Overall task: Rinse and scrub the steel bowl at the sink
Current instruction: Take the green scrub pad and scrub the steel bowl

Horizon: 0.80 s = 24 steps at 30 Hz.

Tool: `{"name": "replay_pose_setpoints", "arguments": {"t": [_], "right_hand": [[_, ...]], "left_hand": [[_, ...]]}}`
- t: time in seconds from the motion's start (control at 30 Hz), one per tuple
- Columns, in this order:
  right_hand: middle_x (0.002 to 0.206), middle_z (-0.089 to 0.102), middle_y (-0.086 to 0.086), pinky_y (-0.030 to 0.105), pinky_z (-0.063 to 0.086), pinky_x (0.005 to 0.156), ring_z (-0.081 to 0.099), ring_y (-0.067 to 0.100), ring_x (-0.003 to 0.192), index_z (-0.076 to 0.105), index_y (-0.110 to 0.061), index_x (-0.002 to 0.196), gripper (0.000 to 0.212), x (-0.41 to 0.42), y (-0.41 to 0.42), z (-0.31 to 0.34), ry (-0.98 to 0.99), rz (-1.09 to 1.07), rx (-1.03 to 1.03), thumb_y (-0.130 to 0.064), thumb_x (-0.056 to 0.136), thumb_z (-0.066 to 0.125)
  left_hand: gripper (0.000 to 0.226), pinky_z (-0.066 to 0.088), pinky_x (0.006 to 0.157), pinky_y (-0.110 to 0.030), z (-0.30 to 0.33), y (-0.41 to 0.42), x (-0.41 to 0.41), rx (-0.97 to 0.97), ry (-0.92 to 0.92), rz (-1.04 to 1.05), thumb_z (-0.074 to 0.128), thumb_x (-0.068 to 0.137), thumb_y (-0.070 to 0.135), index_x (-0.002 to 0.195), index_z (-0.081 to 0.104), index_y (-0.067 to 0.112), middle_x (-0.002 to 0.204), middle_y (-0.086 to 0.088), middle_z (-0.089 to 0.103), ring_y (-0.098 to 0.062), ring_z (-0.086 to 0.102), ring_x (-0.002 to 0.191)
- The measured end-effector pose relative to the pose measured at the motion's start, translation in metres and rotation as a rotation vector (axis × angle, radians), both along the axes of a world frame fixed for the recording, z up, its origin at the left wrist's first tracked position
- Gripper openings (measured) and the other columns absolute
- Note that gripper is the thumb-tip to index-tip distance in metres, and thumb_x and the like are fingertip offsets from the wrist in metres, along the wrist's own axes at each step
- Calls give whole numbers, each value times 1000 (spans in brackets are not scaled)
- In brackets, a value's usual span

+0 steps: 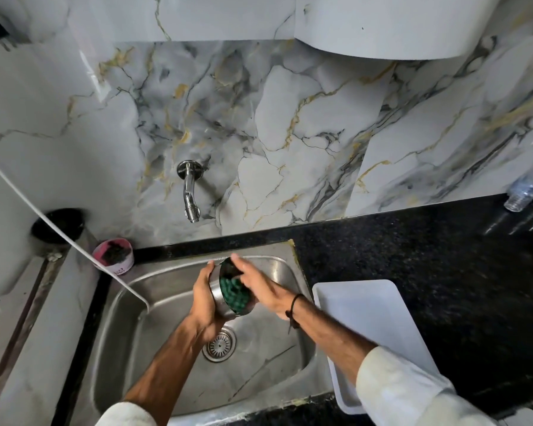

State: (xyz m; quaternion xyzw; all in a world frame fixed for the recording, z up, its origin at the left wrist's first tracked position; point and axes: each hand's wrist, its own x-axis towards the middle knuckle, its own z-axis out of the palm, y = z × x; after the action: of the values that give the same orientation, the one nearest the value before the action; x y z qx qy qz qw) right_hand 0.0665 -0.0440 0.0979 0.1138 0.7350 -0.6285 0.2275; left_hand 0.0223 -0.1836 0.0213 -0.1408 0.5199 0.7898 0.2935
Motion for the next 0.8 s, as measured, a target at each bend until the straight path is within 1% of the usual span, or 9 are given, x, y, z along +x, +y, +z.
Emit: {"name": "replay_pose_setpoints", "arguments": {"t": [0.03, 0.1, 0.17, 0.2, 0.37, 0.5, 0.6, 0.67, 0.8], "right_hand": [[151, 64, 13, 43, 46, 115, 60, 29, 139, 65, -21, 144, 110, 3, 4, 1, 48, 135, 197, -100, 79, 25], [113, 79, 9, 39, 51, 86, 72, 29, 107, 76, -21, 103, 107, 3, 8, 3, 131, 343, 582, -104, 72, 17], [78, 69, 4, 34, 44, 66, 67, 25, 78, 64, -15, 75, 99, 1, 8, 8, 189, 381, 767, -102, 74, 15], [75, 66, 3, 34, 44, 64, 65, 25, 76, 60, -15, 73, 95, -1, 7, 12, 222, 364, 774, -100, 76, 17], [118, 72, 19, 47, 47, 101, 65, 28, 109, 68, -7, 106, 72, 3, -13, 17, 293, 190, 260, -69, 89, 38], [109, 65, 4, 43, 43, 117, 60, 18, 111, 64, -12, 98, 39, 10, -3, 4, 273, 171, 56, -41, 90, 39], [99, 67, 0, 38, 48, 103, 65, 19, 104, 65, -9, 98, 42, 9, 2, 2, 314, 233, 181, -39, 90, 38], [109, 71, 3, 32, 47, 97, 64, 18, 106, 67, -10, 115, 51, 2, -1, 6, 337, 268, 272, -43, 89, 39], [137, 67, 16, 49, 51, 102, 64, 34, 123, 55, -22, 140, 68, -11, 2, 19, 328, 344, 560, -66, 92, 36]], "left_hand": [[83, 59, 82, -44, 1, -1, -1, 6, -35, -12, 54, 77, 79, 112, 82, 9, 117, -24, 78, -38, 77, 102], [86, 54, 80, -41, 1, 1, 0, 14, -101, -14, 57, 72, 79, 115, 80, 9, 114, -23, 79, -40, 74, 102], [85, 47, 71, -39, 1, 7, 2, 9, -144, 3, 58, 68, 80, 114, 77, 11, 105, -20, 78, -37, 69, 91], [82, 45, 68, -38, 2, 10, 4, 13, -146, 7, 58, 67, 81, 111, 76, 14, 101, -19, 76, -36, 67, 86], [59, 39, 76, -43, 5, 15, 2, 91, -119, 45, 67, 60, 76, 83, 73, 22, 81, -11, 67, -31, 64, 79], [75, 44, 80, -44, 3, -6, -12, 141, -122, 38, 59, 69, 77, 99, 82, 13, 99, -16, 74, -34, 70, 90], [76, 43, 73, -40, 5, -9, -12, 142, -148, 10, 57, 71, 80, 93, 82, 11, 97, -17, 70, -34, 65, 82], [74, 41, 72, -40, 7, -5, -7, 135, -152, 5, 58, 72, 79, 93, 80, 11, 97, -19, 68, -35, 64, 83], [70, 44, 66, -38, 13, 1, 0, 137, -102, 42, 52, 79, 76, 98, 82, 16, 93, -17, 75, -37, 69, 76]]}}
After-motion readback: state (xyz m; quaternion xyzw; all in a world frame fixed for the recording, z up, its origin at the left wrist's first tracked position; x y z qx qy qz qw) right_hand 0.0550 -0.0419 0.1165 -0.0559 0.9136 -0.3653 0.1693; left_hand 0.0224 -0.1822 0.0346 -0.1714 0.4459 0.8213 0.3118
